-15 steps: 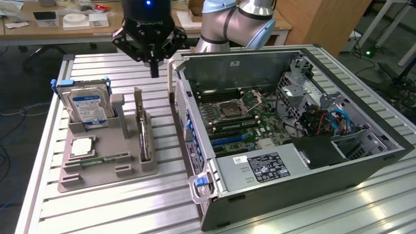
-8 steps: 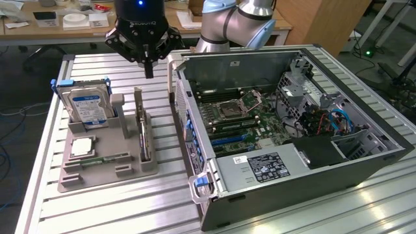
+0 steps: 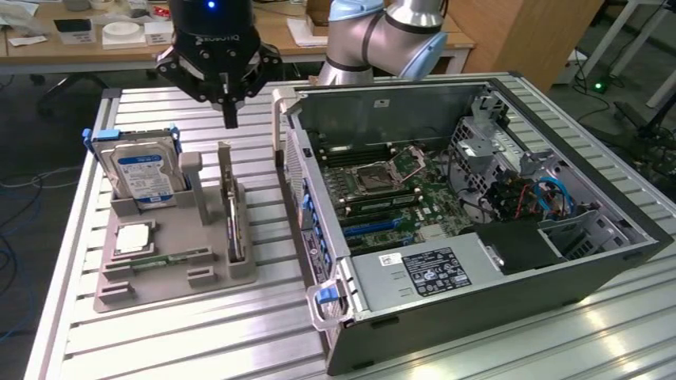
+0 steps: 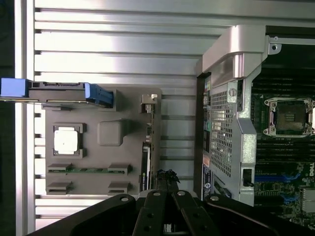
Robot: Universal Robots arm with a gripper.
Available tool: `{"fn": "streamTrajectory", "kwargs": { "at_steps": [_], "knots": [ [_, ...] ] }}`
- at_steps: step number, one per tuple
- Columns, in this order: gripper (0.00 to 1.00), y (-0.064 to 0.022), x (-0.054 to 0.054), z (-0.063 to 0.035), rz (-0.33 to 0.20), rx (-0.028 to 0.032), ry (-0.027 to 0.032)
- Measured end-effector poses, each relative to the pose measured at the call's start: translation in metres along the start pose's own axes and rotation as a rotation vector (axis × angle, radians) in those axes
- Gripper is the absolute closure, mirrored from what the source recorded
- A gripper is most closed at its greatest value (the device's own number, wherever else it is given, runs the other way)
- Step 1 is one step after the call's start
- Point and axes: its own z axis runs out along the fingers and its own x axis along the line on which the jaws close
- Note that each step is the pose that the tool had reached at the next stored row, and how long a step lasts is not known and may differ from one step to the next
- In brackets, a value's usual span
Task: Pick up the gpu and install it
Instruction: 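Reach for the gpu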
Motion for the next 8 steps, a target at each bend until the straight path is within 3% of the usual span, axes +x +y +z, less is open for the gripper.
{"fn": "streamTrajectory", "kwargs": {
  "at_steps": [8],
  "knots": [
    [0.89, 0.0000, 0.014, -0.0001, 0.000, 0.0000, 0.0000]
  ]
}}
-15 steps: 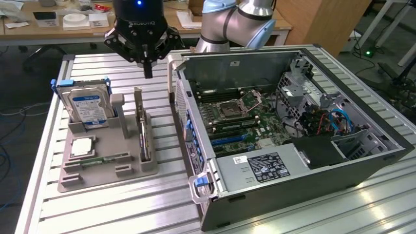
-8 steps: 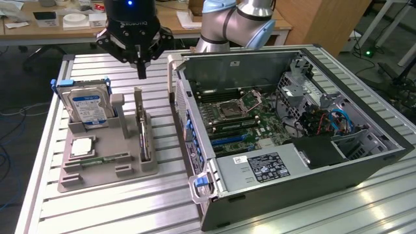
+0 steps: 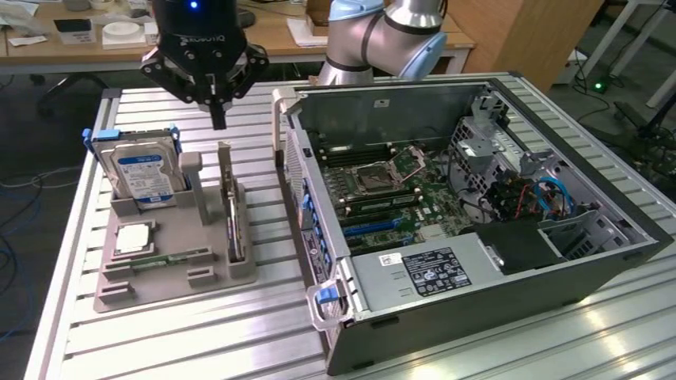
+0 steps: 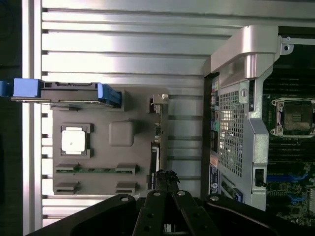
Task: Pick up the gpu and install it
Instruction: 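Reach for the gpu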
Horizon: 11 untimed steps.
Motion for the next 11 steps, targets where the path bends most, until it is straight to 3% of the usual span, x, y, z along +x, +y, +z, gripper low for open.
{"fn": "streamTrajectory", "kwargs": {
  "at_steps": [11],
  "knots": [
    [0.89, 0.0000, 0.013, -0.0001, 0.000, 0.0001, 0.0001]
  ]
}}
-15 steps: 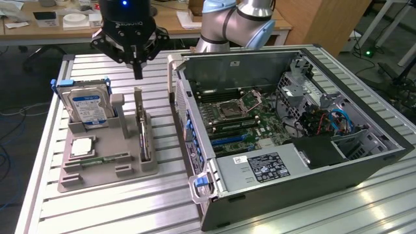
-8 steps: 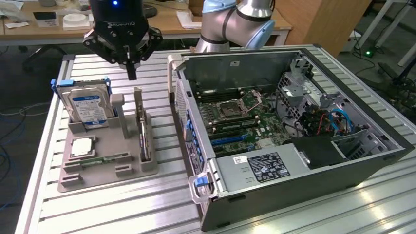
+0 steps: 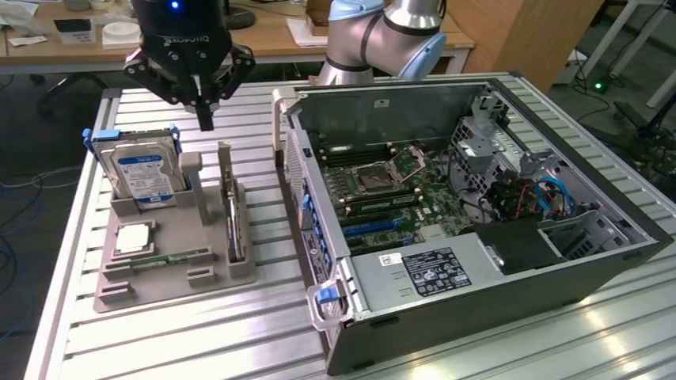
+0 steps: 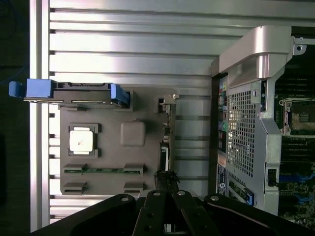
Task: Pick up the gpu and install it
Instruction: 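Pick up the gpu and move the gpu toward the slot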
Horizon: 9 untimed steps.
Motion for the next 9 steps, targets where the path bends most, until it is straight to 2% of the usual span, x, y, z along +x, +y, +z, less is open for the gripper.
{"fn": "streamTrajectory", "kwargs": {
  "at_steps": [9],
  "knots": [
    [0.89, 0.0000, 0.0000, 0.0000, 0.000, 0.0000, 0.0000]
  ]
}}
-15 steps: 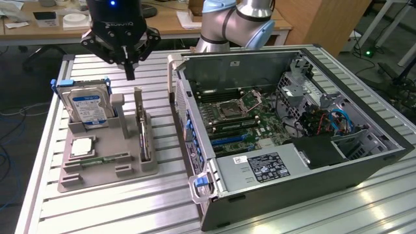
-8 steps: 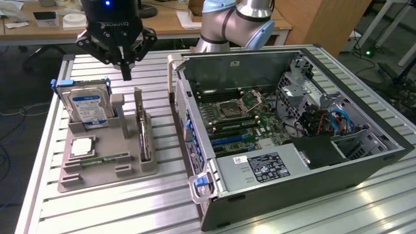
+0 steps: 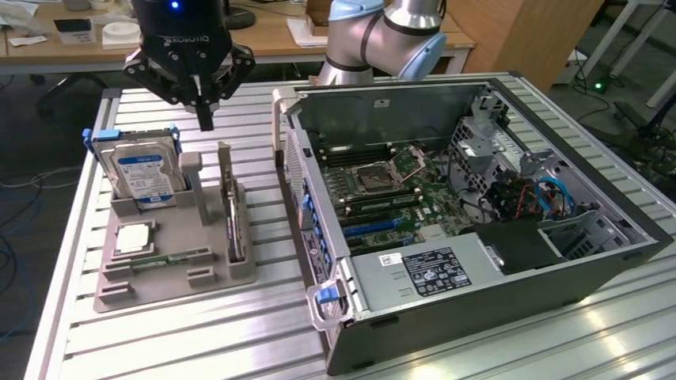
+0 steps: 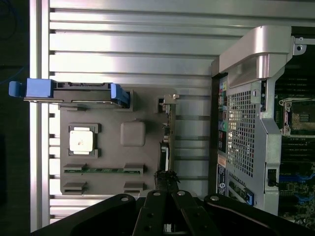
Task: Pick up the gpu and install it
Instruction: 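Pick up the gpu and move the gpu toward the slot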
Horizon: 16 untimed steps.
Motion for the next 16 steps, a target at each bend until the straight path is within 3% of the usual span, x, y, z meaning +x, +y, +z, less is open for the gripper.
{"fn": "streamTrajectory", "kwargs": {
  "at_steps": [3, 5, 7, 16],
  "knots": [
    [0.89, 0.0000, 0.0000, 0.0000, 0.000, 0.0000, 0.0000],
    [0.83, 0.0000, 0.0000, 0.0000, 0.000, 0.0000, 0.0000],
    [0.71, 0.0000, 0.0000, 0.0000, 0.000, 0.0000, 0.0000],
    [0.57, 0.0000, 0.0004, 0.0001, 0.000, -0.0001, -0.0004]
  ]
}}
